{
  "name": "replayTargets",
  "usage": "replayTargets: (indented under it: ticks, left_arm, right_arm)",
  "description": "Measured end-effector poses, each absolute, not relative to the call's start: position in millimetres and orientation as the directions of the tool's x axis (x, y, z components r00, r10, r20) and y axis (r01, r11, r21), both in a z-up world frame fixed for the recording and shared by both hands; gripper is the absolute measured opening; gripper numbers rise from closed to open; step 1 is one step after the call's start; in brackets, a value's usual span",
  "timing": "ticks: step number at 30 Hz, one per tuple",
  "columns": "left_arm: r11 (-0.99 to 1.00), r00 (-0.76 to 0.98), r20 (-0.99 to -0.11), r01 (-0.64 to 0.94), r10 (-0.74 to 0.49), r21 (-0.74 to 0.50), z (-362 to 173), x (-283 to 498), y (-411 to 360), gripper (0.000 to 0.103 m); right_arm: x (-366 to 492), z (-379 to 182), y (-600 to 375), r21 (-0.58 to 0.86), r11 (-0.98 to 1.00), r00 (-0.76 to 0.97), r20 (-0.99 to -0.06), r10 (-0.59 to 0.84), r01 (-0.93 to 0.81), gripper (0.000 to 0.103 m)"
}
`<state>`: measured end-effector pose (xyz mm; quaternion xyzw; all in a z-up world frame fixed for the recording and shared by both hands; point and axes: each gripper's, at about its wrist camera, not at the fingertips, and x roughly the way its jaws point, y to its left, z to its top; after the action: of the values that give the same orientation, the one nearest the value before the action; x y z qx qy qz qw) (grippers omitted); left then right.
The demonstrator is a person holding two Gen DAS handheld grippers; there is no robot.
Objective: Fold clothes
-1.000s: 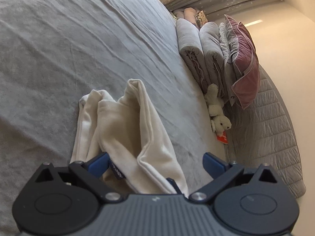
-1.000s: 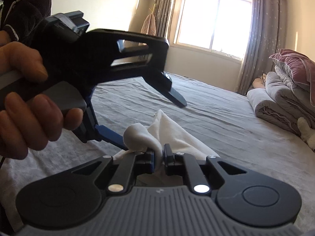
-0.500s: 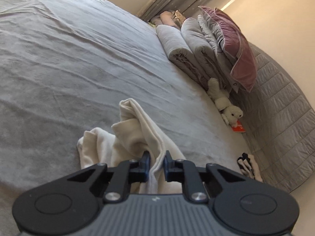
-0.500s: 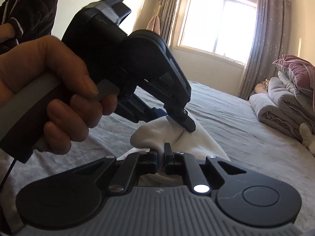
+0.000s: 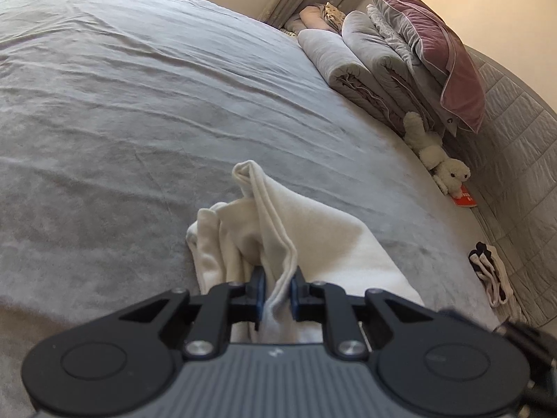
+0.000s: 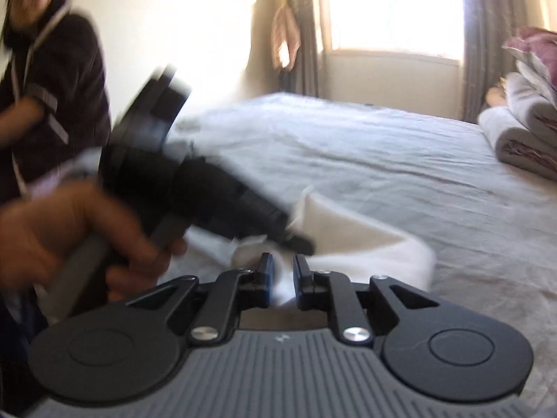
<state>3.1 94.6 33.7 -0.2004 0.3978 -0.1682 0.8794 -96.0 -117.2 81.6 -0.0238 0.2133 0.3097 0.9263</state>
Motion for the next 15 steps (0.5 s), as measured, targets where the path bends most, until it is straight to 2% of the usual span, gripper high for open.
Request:
replayTargets:
  ticks: [4,9,12,15]
  left_arm:
    - [0.862,0.632,-0.627,0.137,-0.455,-0.487,35.0,1.6,94.7,0.015]
    - [0.855,0.626,-0.627,0.134,-0.465,-0.500,33.7,-1.7,97.1,0.018]
    - [0.855,0.636,-0.625,0.112,-0.453,-0.506,40.7,-6.7,103.5,0.021]
    - [0.889,0.716,-0.581,0.124,-0.387,-0.440,66.5,-21.0,107.7,0.021]
  right_arm:
    - [-65.2,87.3,-156.3,0.305,0.804,0.693,-0.407,0.595,-0.511,0.017]
    - [-61.1,52.5,-131.6,0.186,0.847,0.652,-0.564,0.507,-0.498,0.018]
    - [-68.1,45.6,-126.4,0.150,0.855,0.647,-0.592,0.480,-0.497,0.018]
    - [-74.4,39.2,-123.7,0.111,0.860,0.658,-0.598,0.458,-0.498,0.020]
